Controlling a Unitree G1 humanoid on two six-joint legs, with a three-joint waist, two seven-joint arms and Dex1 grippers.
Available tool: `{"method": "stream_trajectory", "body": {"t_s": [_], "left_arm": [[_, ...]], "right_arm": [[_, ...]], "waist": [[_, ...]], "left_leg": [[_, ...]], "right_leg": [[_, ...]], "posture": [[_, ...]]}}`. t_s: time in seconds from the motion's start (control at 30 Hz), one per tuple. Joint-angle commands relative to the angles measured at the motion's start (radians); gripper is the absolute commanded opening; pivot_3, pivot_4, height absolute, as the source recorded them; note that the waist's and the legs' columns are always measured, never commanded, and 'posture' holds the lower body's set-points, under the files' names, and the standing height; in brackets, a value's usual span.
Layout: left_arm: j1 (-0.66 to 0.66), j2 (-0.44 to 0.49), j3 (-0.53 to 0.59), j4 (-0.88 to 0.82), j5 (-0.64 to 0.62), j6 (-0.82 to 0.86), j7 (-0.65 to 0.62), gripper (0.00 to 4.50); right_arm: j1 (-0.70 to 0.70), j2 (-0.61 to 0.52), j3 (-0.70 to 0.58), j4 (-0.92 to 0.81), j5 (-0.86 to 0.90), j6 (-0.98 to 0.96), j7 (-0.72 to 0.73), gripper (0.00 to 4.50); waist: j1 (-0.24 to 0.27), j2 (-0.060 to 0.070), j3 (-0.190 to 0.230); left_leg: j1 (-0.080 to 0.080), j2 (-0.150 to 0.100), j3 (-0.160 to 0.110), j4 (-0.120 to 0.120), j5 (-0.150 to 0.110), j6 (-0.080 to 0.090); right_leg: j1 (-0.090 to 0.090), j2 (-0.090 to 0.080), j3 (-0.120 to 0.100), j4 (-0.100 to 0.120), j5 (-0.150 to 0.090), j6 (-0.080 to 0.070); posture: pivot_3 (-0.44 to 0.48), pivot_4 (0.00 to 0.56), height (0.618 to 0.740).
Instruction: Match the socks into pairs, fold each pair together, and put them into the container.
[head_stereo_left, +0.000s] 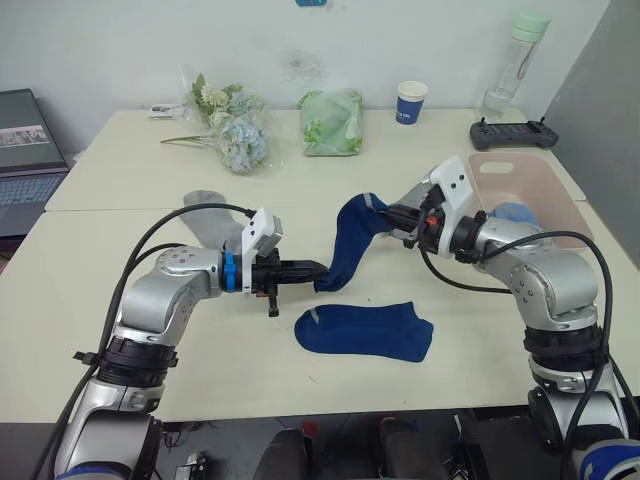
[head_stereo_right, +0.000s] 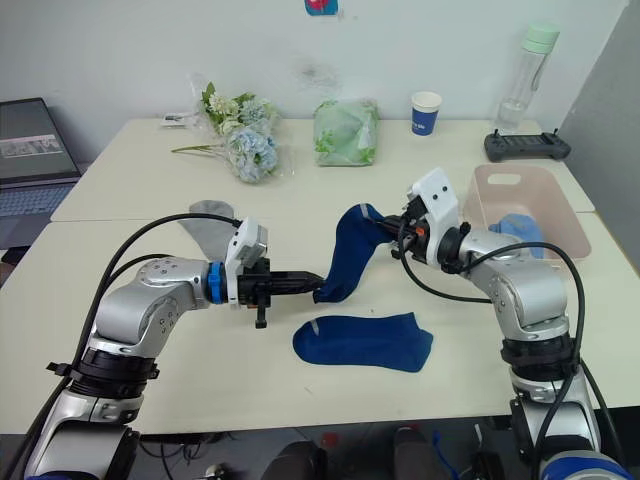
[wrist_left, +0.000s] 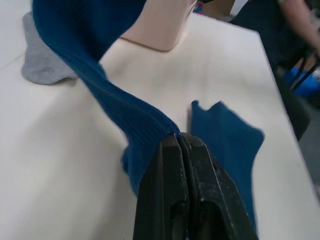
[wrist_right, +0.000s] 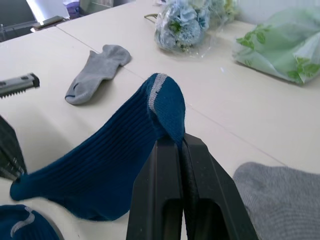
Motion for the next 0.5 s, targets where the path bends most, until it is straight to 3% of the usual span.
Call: {"method": "stream_trajectory", "body": {"t_s": [0.03, 0.17, 0.3, 0.5], "left_arm": [[0.025, -0.055, 0.023, -0.11, -0.098, 0.088, 0.068, 0.01], [0.041, -0.119, 0.0, -0.147, -0.102, 0.095, 0.141, 0.01], [0.062, -0.248, -0.064, -0.175, -0.093, 0.087, 0.241, 0.01], [0.117, -0.195, -0.115, -0.23, -0.078, 0.077, 0.218, 0.01]], "right_arm": [[-0.06, 0.011, -0.008, -0.054, 0.043, -0.031, 0.02, 0.0], [-0.079, 0.029, -0.008, -0.066, 0.078, -0.025, 0.026, 0.0], [-0.036, 0.022, 0.07, -0.078, 0.059, -0.071, 0.059, 0.0], [0.044, 0.042, 0.203, -0.077, -0.026, -0.164, 0.043, 0.0]], "waist": [[0.0, 0.0, 0.0], [0.001, 0.0, 0.0], [0.003, 0.0, 0.0], [-0.003, 0.0, 0.0]], "left_leg": [[0.0, 0.0, 0.0, 0.0, 0.0, 0.0], [0.0, 0.0, -0.001, 0.0, 0.0, 0.0], [0.0, 0.0, -0.002, 0.0, 0.0, 0.0], [0.0, 0.001, -0.001, 0.0, 0.0, 0.0]], "right_leg": [[0.0, 0.0, 0.0, 0.0, 0.0, 0.0], [0.0, 0.0, 0.001, 0.0, 0.0, 0.0], [0.001, -0.001, 0.001, 0.0, 0.0, 0.0], [0.0, 0.0, 0.002, 0.001, 0.0, 0.0]], "posture": [[0.0, 0.15, 0.74], [0.0, 0.15, 0.74], [0.0, 0.15, 0.74], [0.0, 0.15, 0.74]]}}
